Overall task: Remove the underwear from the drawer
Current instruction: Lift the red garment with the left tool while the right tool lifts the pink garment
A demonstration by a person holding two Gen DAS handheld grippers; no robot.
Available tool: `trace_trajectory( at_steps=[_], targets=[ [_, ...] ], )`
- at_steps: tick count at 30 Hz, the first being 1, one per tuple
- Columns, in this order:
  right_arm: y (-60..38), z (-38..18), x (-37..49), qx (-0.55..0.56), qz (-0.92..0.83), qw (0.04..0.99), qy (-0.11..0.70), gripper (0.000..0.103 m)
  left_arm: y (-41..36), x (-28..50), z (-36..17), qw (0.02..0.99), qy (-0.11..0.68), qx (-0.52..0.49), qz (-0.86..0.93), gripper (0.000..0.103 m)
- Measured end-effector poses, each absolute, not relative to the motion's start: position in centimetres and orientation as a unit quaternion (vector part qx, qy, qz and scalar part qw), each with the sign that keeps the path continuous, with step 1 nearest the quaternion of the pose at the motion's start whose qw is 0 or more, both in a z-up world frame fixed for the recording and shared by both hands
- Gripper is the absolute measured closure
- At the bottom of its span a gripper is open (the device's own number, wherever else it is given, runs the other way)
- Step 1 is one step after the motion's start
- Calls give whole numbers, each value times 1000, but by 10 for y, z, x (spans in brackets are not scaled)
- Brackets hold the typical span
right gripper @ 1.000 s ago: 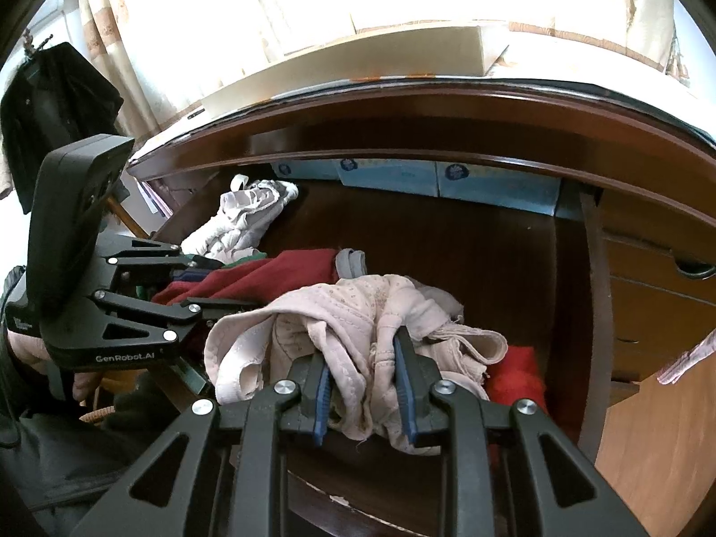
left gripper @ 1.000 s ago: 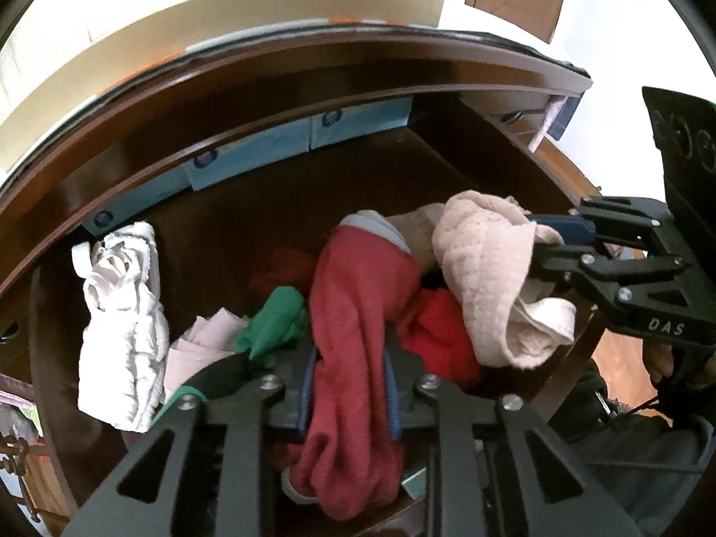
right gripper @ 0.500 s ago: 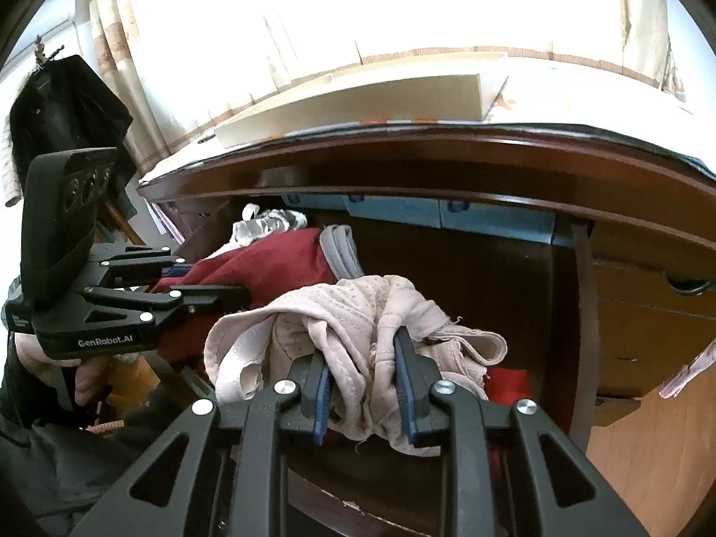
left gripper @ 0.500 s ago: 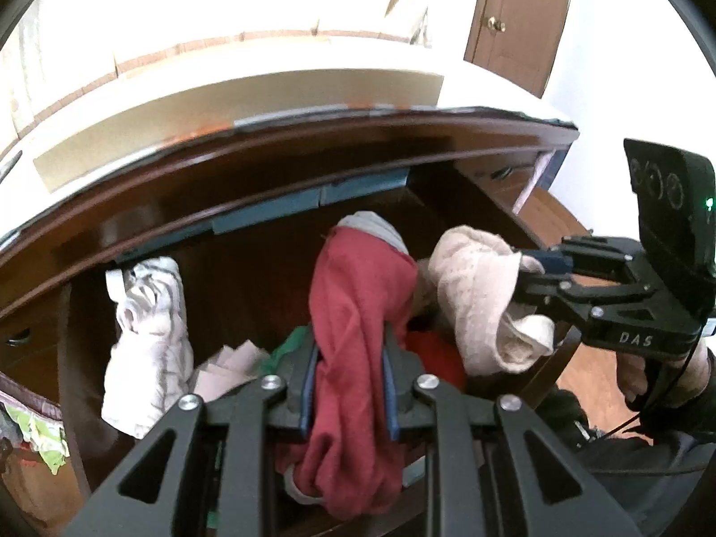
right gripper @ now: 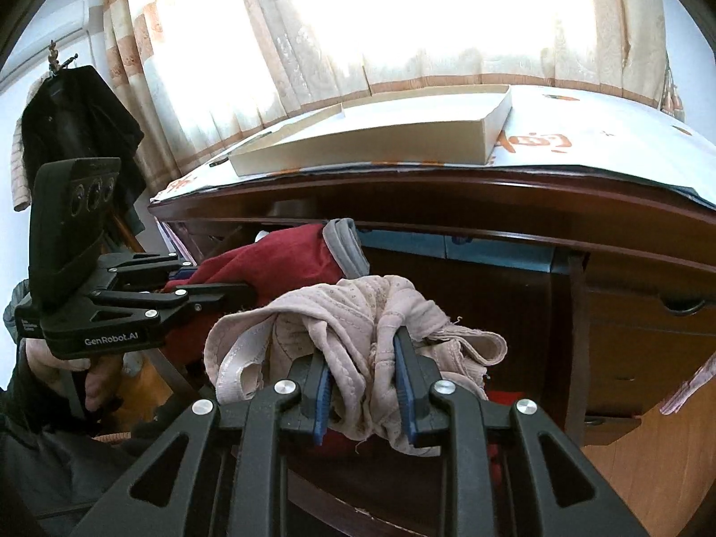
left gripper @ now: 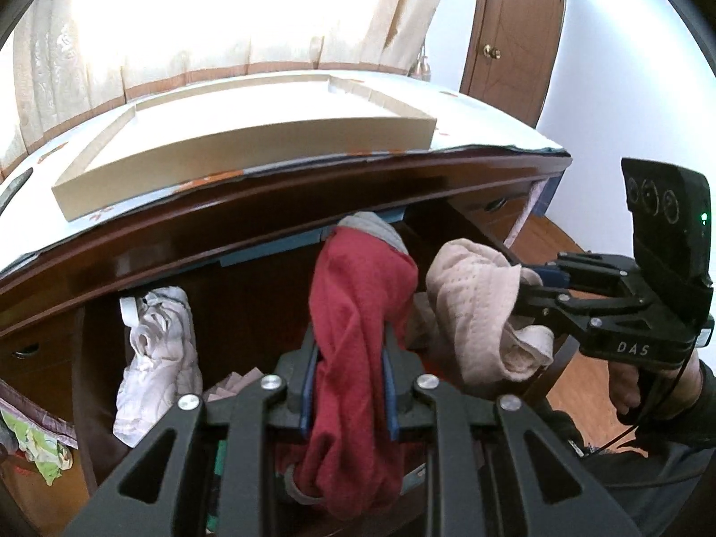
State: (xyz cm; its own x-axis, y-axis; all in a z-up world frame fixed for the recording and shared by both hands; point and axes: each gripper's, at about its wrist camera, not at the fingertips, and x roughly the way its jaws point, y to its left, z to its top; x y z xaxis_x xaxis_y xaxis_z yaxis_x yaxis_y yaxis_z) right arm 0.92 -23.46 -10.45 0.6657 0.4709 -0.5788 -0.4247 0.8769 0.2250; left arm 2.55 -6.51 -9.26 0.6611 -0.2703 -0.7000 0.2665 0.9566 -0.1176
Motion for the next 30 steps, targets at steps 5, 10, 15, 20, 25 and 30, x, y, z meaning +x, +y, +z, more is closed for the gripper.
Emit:
trace_trajectory(
  at_steps=[5, 10, 15, 20, 25, 30],
  targets=[
    [-235, -102, 7, 38, 246, 915, 317, 76, -62, 24, -86, 918, 368, -11, -144, 82],
    [-236, -101, 3, 34, 245, 919, 307, 76, -59, 23, -81, 925, 351, -18, -143, 81],
    [-235, -99, -3, 30, 248, 922, 294, 76, -58, 20, -76, 932, 332, -20, -145, 81],
    [-234, -95, -9, 27, 251, 928, 276, 76, -57, 17, -71, 938, 314, -23, -147, 81],
    [-232, -90, -13, 21, 250, 933, 258, 76, -57, 13, -67, 944, 296, -19, -146, 81],
    [-230, -87, -16, 18, 251, 936, 245, 76, -58, 10, -64, 947, 283, -16, -149, 81]
  ],
)
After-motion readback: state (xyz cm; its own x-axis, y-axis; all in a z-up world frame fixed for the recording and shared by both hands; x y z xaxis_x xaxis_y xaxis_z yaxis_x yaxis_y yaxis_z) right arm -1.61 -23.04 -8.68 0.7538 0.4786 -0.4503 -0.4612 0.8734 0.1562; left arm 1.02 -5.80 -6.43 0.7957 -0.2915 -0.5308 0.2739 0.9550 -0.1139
